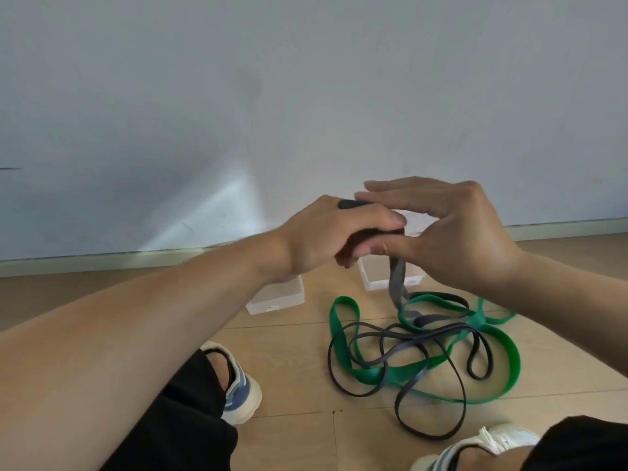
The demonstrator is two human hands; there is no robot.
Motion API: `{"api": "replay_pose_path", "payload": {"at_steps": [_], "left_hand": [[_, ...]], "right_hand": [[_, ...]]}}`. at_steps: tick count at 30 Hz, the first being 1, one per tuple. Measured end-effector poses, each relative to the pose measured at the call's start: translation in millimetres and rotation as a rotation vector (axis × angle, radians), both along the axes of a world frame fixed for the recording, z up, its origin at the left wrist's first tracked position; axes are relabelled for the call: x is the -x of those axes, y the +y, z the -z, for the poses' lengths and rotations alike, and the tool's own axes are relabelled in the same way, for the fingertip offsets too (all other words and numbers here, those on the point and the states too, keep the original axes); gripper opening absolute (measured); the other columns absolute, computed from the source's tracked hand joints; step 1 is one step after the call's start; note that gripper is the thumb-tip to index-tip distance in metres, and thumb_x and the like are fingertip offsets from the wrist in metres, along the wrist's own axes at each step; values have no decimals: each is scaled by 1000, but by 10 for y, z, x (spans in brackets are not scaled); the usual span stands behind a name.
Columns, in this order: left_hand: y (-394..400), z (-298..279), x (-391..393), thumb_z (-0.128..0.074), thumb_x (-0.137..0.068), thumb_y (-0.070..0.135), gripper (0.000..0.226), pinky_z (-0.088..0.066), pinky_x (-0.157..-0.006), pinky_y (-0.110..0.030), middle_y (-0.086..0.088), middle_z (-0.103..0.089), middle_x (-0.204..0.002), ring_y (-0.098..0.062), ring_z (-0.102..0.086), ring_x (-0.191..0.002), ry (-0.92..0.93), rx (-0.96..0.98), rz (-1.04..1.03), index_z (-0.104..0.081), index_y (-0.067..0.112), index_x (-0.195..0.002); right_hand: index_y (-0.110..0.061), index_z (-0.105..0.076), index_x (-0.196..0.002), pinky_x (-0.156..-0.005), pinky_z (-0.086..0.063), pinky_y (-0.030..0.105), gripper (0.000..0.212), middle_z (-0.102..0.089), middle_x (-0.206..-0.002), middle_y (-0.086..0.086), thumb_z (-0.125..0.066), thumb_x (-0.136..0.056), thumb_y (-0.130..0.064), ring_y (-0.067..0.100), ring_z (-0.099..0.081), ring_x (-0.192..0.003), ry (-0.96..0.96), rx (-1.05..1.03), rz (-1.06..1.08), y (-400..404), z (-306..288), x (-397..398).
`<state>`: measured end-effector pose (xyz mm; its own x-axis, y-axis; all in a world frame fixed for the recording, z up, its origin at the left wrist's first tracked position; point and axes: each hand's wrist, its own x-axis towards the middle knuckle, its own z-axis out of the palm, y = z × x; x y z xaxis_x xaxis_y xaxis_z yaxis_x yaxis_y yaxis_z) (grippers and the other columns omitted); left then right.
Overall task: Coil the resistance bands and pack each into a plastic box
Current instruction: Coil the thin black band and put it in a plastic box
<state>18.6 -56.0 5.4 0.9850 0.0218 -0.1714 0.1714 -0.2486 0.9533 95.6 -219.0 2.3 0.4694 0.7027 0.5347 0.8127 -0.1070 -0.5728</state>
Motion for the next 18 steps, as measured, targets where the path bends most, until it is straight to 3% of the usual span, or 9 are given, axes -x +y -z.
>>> {"api": "replay_pose_path", "payload": {"at_steps": [2, 5, 8, 10, 13, 16, 18], "left_hand": [[52, 15, -1, -64, -76, 45, 52, -41, -61, -30, -9, -49, -60, -17, -46, -57, 14, 181, 80, -68, -5, -88], [56, 39, 4, -58, -80, 40, 45, -37, -57, -29, -12, -43, -59, -15, -41, -54, 19, 362, 191, -74, 1, -94], [31, 18, -11, -60, -80, 56, 79, -41, -58, -30, -19, -42, -70, -18, -42, -60, 78, 273, 113, -59, -14, -117], [19, -14, -13, -61, -77, 69, 83, -47, -64, -31, -6, -57, -78, -18, -55, -67, 170, 76, 17, -64, -5, -114], [-16, -22, 35, -68, -79, 70, 58, -53, -69, -30, 2, -69, -86, -14, -66, -78, 148, -171, -105, -73, 16, -98], [-134, 77, 79, -72, -77, 62, 46, -50, -68, -29, 8, -66, -67, -8, -63, -68, 67, -267, -178, -71, 17, -80], [-168, 71, 63, -71, -78, 54, 40, -49, -68, -28, 7, -61, -57, -5, -59, -59, 72, -245, -188, -71, 15, -69]], "right_hand": [[-29, -68, -119, -96, -51, 20, 54, -71, -110, -18, -80, -69, -47, -4, -67, -109, 81, 4, -31, -9, -28, 64], [-33, -73, -111, -88, -55, 21, 47, -77, -94, -23, -83, -66, -42, -5, -71, -97, 277, -26, -48, -3, -75, 120], [-26, -79, -99, -83, -52, 12, 29, -78, -87, -18, -84, -72, -33, -4, -73, -89, 251, -17, -26, 7, -122, 69], [-30, -78, -98, -81, -51, 9, 26, -76, -86, -22, -85, -72, -32, -8, -71, -88, 192, 15, 21, -20, -108, 24], [-39, -72, -100, -78, -53, 10, 37, -70, -90, -29, -89, -70, -28, -12, -69, -91, 130, 56, 45, -51, -45, 19], [-29, -79, -104, -83, -58, 23, 39, -78, -106, -6, -84, -67, -40, -5, -67, -106, -42, 87, 39, -20, 63, 67], [-31, -79, -103, -88, -57, 22, 42, -76, -113, -3, -81, -64, -46, -5, -66, -108, 36, 81, 44, -12, 77, 81]]}}
